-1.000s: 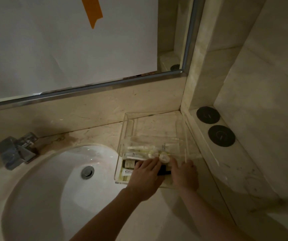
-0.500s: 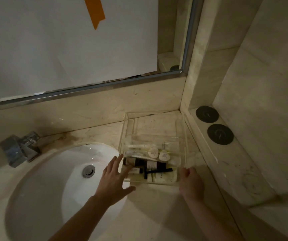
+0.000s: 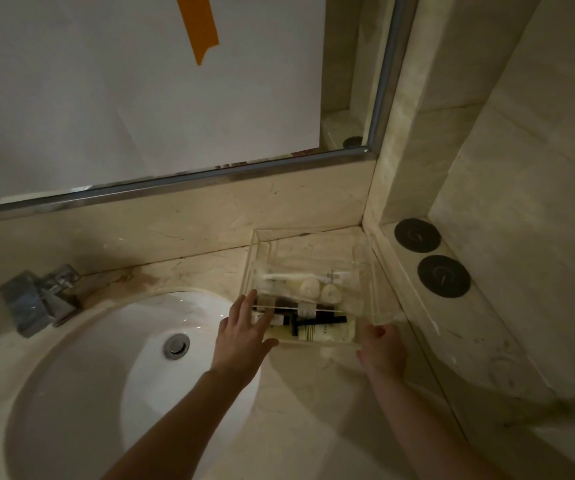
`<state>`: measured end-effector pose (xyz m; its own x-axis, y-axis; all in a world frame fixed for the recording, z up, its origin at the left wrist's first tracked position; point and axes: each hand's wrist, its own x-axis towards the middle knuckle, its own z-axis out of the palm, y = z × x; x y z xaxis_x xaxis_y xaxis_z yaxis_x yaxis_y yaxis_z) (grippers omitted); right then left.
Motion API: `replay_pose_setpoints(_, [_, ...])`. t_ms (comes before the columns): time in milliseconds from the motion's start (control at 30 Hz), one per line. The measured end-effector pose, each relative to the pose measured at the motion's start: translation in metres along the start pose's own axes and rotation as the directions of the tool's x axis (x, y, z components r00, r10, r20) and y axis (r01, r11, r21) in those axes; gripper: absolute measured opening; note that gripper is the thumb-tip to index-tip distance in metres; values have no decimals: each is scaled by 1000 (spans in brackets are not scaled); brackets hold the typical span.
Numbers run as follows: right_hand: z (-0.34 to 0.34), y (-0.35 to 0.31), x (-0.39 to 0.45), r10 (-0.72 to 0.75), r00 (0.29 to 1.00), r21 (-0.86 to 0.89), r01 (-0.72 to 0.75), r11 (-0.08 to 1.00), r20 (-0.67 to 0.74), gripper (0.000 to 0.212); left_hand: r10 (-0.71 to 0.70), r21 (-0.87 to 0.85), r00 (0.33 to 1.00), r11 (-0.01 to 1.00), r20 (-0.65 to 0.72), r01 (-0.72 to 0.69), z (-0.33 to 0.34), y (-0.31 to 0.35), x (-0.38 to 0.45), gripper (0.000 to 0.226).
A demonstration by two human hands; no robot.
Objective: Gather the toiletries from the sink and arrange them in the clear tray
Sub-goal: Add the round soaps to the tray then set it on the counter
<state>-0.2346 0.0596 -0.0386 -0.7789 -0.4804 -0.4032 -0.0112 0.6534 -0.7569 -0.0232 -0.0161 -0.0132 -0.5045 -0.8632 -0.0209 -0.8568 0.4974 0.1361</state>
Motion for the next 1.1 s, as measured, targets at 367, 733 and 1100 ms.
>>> replay_pose_setpoints(367, [-4, -32, 14, 223, 968, 452, -250, 856, 114, 41, -179, -105, 982, 977, 57, 184, -3, 6, 33, 83])
replay_pose_setpoints(733, [4, -51, 34, 296, 950, 554, -302, 776, 103, 41, -292, -178, 956, 940, 25, 292, -9, 24, 51, 63])
replay_pose_setpoints(1100, [3, -74, 42, 126, 992, 384, -124, 915, 21, 72, -220, -188, 975, 958, 9, 218, -7, 41, 68, 50])
